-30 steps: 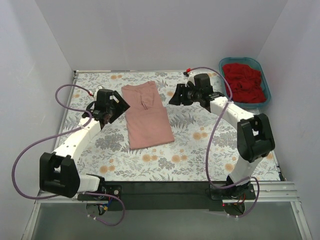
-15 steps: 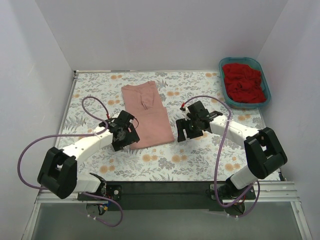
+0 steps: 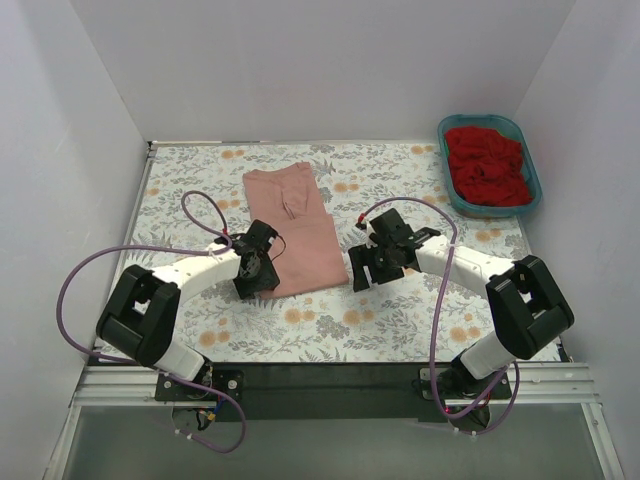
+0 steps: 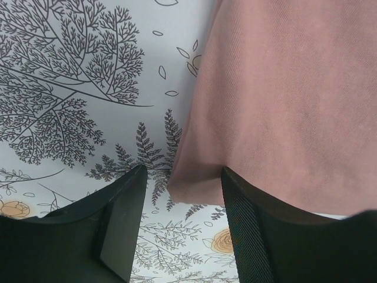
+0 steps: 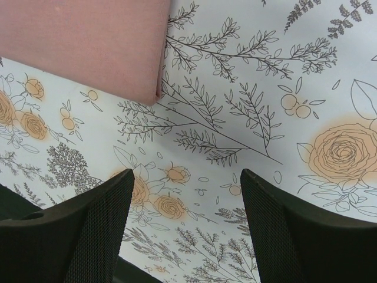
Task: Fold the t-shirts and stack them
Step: Fold the tshirt
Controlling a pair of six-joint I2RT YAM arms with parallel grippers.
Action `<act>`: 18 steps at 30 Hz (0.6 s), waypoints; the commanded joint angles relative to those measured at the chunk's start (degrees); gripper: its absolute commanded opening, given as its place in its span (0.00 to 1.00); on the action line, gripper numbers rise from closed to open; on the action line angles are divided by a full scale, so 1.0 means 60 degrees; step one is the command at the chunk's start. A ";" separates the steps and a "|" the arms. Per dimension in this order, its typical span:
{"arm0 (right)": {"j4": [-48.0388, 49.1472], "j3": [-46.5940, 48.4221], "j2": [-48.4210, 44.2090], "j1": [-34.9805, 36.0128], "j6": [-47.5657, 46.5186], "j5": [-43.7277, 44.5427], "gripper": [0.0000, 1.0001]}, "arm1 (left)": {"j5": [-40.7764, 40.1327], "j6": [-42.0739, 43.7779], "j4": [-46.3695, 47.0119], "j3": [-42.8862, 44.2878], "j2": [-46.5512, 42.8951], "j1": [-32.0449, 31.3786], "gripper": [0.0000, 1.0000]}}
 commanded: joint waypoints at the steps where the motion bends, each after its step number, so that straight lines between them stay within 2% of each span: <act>1: 0.0186 0.0171 -0.0141 0.0161 0.0103 0.0140 0.79 | 0.0175 0.0088 0.0166 0.0029 0.0161 -0.0061 0.53; 5: 0.0186 0.0406 0.0006 0.0278 0.0205 0.0213 0.79 | 0.0321 0.0088 -0.0025 -0.0044 0.0483 -0.0149 0.53; 7: 0.0200 0.0538 0.0108 0.0381 0.0307 0.0315 0.79 | 0.0365 0.0102 -0.0098 -0.0059 0.0542 -0.0164 0.46; 11: 0.0244 0.0816 0.0342 0.0615 0.0527 0.0448 0.78 | 0.0424 0.0161 -0.0171 -0.0001 0.0660 -0.0222 0.21; 12: 0.0244 0.0932 0.0444 0.0703 0.0557 0.0448 0.78 | 0.0453 0.0146 -0.0200 -0.0001 0.0602 -0.0252 0.09; 13: 0.0244 0.0992 0.0503 0.0747 0.0615 0.0491 0.78 | 0.0468 0.0146 -0.0230 -0.0015 0.0543 -0.0252 0.03; 14: 0.0244 0.1065 0.0548 0.0791 0.0732 0.0535 0.78 | 0.0468 0.0146 -0.0259 -0.0044 0.0485 -0.0266 0.00; 18: 0.0244 0.1372 0.0840 0.1011 0.1040 0.0945 0.76 | 0.0527 0.0088 -0.0347 -0.0220 0.0060 -0.0266 0.00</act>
